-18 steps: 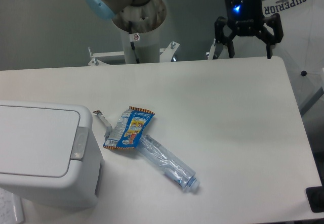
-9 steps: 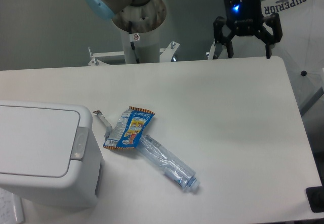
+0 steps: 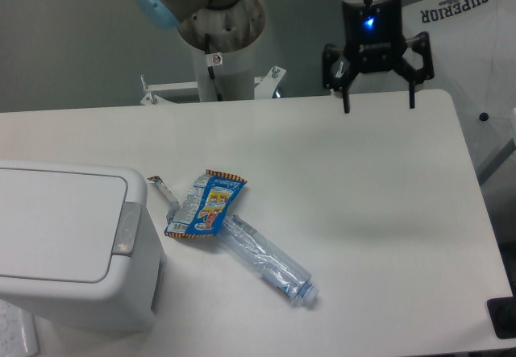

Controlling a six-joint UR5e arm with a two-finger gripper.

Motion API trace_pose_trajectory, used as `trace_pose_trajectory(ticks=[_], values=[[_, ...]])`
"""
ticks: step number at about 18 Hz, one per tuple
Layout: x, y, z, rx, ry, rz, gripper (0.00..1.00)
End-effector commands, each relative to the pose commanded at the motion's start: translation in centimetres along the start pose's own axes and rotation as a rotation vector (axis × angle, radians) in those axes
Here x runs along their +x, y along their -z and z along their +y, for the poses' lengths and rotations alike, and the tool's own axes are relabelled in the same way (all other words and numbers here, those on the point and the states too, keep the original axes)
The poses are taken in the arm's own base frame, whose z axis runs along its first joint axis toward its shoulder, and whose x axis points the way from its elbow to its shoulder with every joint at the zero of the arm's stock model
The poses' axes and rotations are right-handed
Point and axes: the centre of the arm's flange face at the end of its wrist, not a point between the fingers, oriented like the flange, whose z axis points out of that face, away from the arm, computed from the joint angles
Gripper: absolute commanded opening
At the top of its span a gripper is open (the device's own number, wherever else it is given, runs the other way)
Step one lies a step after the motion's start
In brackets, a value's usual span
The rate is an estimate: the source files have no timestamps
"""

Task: Open the trash can
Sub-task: 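Move the open gripper down toward the white trash can lid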

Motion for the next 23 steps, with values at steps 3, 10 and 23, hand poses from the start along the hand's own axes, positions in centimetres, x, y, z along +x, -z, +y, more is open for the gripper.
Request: trace_pose_trajectory(ticks=[3, 10, 23], values=[[3.9, -1.9, -1.5, -0.012, 0.047, 0.055, 1.00], [10.5, -1.9, -4.4, 0.062, 0.242, 0.144, 1.00], [16.6, -4.7, -8.0, 0.072, 0.274, 0.279, 1.00]])
